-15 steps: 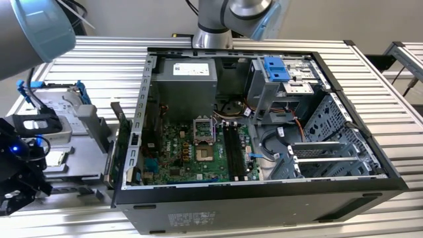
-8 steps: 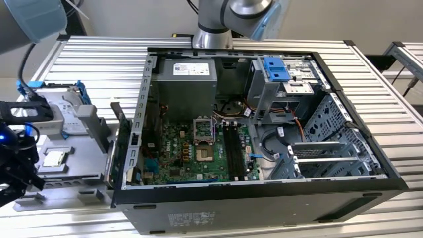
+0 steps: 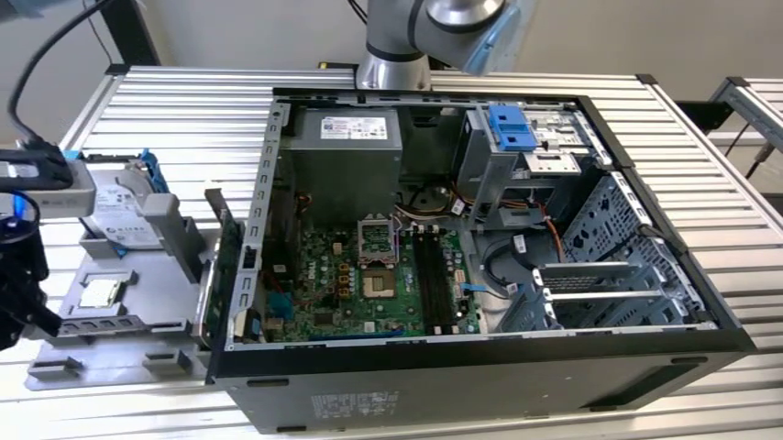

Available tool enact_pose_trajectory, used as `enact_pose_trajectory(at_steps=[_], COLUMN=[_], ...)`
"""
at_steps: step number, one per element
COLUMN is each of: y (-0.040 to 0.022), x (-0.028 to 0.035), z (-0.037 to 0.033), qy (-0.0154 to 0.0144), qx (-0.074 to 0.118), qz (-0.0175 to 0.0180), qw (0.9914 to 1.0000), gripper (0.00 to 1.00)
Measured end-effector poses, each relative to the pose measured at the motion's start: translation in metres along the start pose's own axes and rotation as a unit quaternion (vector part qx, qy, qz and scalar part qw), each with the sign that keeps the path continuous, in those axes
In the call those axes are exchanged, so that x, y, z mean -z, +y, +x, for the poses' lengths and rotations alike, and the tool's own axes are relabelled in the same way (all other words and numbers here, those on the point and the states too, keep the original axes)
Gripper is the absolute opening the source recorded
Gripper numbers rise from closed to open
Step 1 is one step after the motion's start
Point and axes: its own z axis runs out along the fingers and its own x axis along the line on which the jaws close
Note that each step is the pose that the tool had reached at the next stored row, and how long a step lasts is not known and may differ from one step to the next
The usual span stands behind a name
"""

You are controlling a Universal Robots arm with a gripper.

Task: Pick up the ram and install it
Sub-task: 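Pick up the ram and move it above insertion slot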

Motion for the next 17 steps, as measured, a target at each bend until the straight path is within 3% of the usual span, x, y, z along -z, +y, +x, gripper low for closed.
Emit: enact_pose_trajectory(at_steps=[3,6,17], y=[0.0001,0.0002,0.0002], x=[0.0112,0.0158,0.0212], z=[-0.0003,-0.0003,-0.0005], qy=[0.0,0.0,0.0], qx=[0.0,0.0,0.0], qz=[0.0,0.0,-0.0001], qw=[1.0,1.0,1.0], gripper=[0.0,0.0,0.0])
